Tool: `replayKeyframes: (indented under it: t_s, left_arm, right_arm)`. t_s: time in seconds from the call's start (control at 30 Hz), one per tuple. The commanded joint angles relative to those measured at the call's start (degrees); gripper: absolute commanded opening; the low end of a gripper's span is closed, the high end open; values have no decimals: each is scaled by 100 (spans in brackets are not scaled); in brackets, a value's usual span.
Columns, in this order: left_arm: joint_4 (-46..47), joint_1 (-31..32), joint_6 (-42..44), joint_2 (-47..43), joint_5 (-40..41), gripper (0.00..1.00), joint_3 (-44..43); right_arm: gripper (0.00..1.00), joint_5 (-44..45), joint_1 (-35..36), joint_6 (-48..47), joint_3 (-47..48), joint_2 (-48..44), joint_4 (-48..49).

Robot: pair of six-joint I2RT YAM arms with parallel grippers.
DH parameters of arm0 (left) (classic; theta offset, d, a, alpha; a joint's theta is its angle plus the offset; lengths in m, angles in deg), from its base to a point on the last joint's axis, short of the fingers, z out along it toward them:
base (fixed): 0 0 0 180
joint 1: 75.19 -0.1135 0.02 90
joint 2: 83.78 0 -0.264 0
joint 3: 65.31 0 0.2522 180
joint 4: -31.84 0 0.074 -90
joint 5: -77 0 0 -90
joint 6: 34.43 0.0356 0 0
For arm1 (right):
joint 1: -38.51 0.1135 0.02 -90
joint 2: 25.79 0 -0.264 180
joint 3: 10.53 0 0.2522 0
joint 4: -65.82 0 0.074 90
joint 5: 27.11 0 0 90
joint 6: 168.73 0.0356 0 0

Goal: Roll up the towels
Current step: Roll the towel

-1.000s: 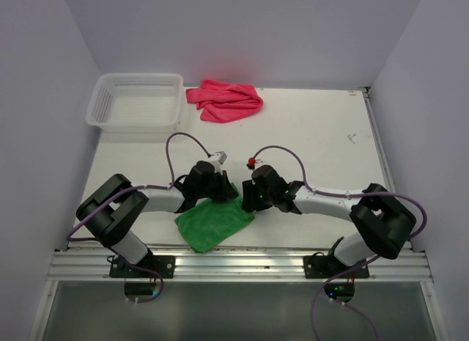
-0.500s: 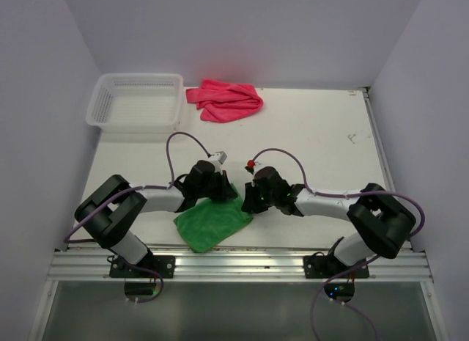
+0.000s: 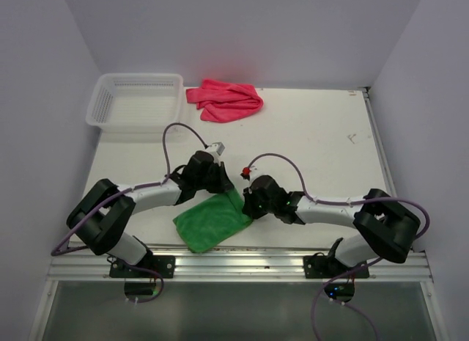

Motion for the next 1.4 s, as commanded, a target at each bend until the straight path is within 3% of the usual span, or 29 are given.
replayKeyframes:
  t_s: [0.0,0.4,0.67,0.93,1.37]
  left_arm:
    - [-299,-108,254,-308,202,6,-398]
    - [-474,-117,140,-651,193,7,-390]
    - [-563,-126,123,-845,176,7,-338]
    - [-563,-117,96,-994,115,7,-223]
    - [-18,-91,-141,-1082,-228,6,453]
  right_arm:
    - [0,1204,416,-469,143,-144,-634]
    - [0,3484,1639,-452,926,365,-1742]
    - [0,4810,2570,-206,2049,1524,-2936]
    - [0,5480,3142,75,3106,2773,-4167]
    - [0,5410,3415,-179,4371,4153,-4986]
